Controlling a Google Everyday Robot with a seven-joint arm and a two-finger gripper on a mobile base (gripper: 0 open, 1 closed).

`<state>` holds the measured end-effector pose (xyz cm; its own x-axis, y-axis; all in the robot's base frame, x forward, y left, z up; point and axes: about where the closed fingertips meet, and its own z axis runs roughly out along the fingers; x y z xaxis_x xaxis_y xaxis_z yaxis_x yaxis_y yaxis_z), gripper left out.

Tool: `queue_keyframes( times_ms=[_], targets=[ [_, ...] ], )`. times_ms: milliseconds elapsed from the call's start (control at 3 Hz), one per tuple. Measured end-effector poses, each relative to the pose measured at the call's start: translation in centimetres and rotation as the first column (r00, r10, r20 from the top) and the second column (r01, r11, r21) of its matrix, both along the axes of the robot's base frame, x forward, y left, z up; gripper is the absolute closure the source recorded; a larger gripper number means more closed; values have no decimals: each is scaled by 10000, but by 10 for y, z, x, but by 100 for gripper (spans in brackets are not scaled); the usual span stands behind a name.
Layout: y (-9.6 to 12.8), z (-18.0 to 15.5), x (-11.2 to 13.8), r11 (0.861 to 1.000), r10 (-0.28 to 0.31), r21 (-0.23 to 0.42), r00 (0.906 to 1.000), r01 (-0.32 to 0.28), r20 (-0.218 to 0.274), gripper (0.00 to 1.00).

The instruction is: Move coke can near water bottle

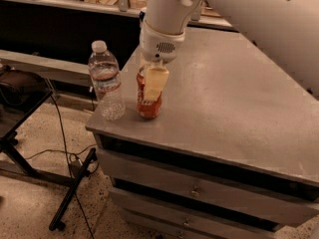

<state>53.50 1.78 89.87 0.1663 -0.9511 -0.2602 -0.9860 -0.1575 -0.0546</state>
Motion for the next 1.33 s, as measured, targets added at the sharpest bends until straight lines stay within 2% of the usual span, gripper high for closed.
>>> queue_keyframes(
  times_ms=[667,1000,1333],
  targets=[
    [-1,10,-11,9987,334,376,9993,-341,191,8],
    [-3,10,-14,9989,309,348,9991,-319,288,0],
    [-3,10,-14,9989,309,348,9991,-319,288,0]
  ],
)
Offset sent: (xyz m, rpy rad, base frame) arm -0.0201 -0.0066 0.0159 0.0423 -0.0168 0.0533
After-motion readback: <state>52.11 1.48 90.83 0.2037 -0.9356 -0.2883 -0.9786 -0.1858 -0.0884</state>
